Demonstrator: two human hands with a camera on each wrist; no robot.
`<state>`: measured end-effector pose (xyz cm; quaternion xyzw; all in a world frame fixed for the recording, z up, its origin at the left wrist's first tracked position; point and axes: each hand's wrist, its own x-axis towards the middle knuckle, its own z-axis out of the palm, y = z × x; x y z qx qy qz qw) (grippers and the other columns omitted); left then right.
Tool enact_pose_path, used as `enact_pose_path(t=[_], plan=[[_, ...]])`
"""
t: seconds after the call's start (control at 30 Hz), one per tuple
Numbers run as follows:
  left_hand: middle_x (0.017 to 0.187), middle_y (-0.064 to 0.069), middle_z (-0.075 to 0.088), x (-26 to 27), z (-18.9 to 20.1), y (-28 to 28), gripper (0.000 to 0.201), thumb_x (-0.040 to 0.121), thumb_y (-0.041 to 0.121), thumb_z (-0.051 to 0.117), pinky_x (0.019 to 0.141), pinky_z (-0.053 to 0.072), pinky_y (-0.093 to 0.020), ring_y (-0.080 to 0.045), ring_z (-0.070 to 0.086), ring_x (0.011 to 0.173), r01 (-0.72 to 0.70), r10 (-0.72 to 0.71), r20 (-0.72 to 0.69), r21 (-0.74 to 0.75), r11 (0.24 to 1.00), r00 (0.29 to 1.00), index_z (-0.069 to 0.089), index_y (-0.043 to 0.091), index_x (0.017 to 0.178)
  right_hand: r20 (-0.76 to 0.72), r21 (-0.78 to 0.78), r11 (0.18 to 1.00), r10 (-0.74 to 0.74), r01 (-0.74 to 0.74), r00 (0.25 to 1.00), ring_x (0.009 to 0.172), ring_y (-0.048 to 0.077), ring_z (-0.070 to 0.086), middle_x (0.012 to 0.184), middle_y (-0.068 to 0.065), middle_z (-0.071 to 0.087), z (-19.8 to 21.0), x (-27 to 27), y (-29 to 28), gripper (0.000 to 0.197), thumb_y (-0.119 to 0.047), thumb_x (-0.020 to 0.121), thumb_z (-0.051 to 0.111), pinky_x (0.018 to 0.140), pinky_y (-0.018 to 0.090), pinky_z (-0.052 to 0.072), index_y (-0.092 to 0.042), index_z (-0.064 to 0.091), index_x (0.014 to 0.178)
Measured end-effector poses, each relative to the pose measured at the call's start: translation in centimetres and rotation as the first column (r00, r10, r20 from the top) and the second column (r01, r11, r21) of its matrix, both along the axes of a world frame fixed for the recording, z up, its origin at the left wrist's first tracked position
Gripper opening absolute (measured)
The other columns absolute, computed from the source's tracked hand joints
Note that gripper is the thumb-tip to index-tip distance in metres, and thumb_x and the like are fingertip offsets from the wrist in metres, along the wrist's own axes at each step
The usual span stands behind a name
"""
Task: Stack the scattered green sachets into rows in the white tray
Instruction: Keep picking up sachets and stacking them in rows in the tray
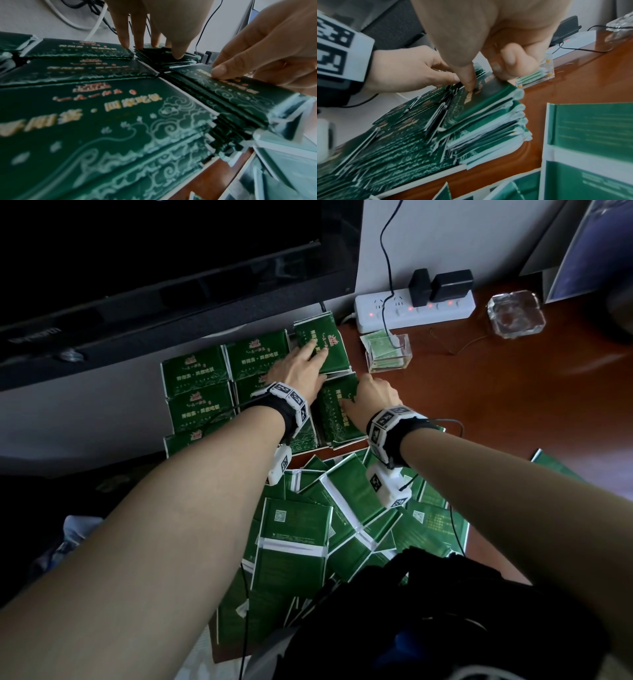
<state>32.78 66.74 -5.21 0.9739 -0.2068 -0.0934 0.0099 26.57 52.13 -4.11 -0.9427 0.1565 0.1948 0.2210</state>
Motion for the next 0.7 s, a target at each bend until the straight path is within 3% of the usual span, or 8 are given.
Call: enact_pose_path(t=[0.57, 0.7], plan=[[0.161, -0.002, 0.026, 0.09, -0.49, 0.06, 0.06, 0.097, 0.033, 0.058, 0.099, 0.049, -0.045, -0.028, 0.044, 0.135, -0.006, 0.006, 0.011, -0.016, 1.0, 1.0, 0.034, 0.022, 0.15, 0.028, -0.009, 0.999, 0.038, -0.038, 0.999, 0.109, 0.036, 0.06, 0.12, 0.015, 0.059, -0.69, 0.42, 0.36, 0.044, -0.043, 0.093, 0.062, 0.076, 0.036, 0.044, -0.008, 0.051, 0.116], [0.16, -0.003, 0.026, -0.39, -0.1, 0.19, 0.059, 0.098, 0.033, 0.057, 0.099, 0.048, -0.045, -0.028, 0.044, 0.135, 0.001, -0.001, 0.02, -0.024, 1.0, 1.0, 0.034, 0.02, 0.15, 0.058, -0.016, 0.999, 0.035, -0.034, 0.998, 0.112, 0.038, 0.059, 0.122, 0.016, 0.059, -0.33, -0.05, 0.12, 0.045, -0.047, 0.094, 0.057, 0.083, 0.039, 0.047, -0.008, 0.05, 0.116]])
